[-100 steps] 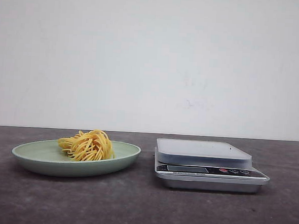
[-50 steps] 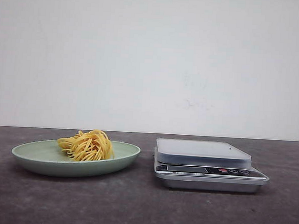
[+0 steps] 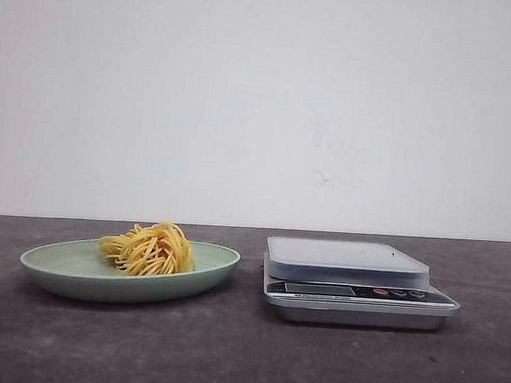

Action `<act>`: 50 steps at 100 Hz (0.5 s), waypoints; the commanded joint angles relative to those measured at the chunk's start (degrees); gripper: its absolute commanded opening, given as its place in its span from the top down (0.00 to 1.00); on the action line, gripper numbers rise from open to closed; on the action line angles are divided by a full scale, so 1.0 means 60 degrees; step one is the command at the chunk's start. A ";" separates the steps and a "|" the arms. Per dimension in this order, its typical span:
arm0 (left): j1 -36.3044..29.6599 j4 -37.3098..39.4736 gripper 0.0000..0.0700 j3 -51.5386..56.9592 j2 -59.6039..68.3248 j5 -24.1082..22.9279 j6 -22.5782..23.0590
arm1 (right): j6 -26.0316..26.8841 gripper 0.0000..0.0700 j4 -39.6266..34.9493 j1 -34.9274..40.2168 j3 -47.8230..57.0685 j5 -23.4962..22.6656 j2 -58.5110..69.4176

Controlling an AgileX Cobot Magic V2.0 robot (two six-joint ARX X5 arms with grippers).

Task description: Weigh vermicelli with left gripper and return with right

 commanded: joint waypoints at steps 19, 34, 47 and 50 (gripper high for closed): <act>0.0007 -0.0069 0.98 -0.0171 0.0011 0.0011 0.0076 | -0.0069 0.99 0.1016 -0.0076 -0.1483 0.0033 -0.0033; 0.0011 -0.0069 0.98 -0.0171 0.0011 0.0007 0.0076 | -0.0069 0.99 0.1166 -0.0135 -0.2073 0.0033 -0.0033; 0.0011 -0.0069 0.98 -0.0171 0.0011 0.0007 0.0076 | -0.0066 0.99 0.1137 -0.0138 -0.2466 0.0025 -0.0036; 0.0007 -0.0069 0.98 -0.0171 0.0011 0.0007 0.0076 | -0.0066 0.99 0.1137 -0.0138 -0.2521 0.0025 -0.0033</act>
